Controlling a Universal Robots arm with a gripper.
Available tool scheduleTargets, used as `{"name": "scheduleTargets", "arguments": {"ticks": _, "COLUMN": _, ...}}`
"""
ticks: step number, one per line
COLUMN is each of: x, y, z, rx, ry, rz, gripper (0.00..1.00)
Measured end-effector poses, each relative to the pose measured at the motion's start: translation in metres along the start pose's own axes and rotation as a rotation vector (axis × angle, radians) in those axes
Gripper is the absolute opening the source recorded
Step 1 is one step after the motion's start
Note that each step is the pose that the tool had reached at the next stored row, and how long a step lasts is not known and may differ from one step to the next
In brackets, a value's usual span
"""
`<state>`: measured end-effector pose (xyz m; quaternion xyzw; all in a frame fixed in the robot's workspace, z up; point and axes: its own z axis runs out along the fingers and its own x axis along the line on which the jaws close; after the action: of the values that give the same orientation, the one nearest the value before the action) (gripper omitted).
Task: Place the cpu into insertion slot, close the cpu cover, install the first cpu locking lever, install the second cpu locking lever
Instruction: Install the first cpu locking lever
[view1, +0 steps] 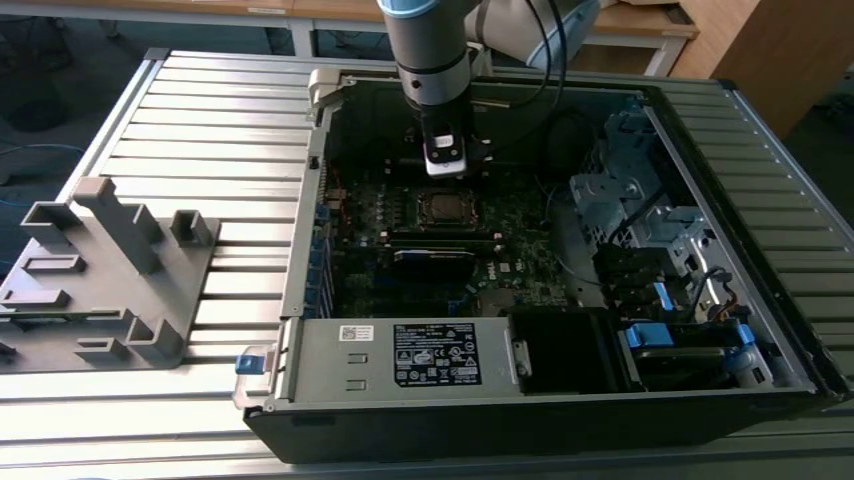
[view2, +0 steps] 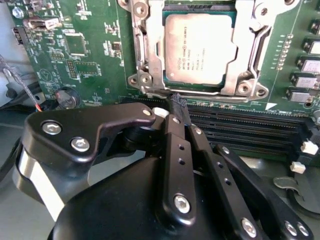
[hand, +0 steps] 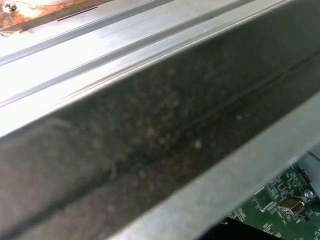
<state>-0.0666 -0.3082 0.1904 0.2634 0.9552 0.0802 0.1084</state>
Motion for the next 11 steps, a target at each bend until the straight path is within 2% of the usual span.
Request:
{"name": "scheduleTargets", "arguments": {"ticks": 6, "x": -0.0004, "y": 0.0005, "z": -0.0008, "rx": 0.0005, "ry": 0.0016, "rz": 0.000, "gripper": 0.11}}
{"name": "scheduleTargets", "arguments": {"ticks": 11, "x": -0.0021, "y": 0.0026, "z": -0.0110, "rx": 0.0021, "ry": 0.0034, "rz": 0.000, "gripper": 0.11}}
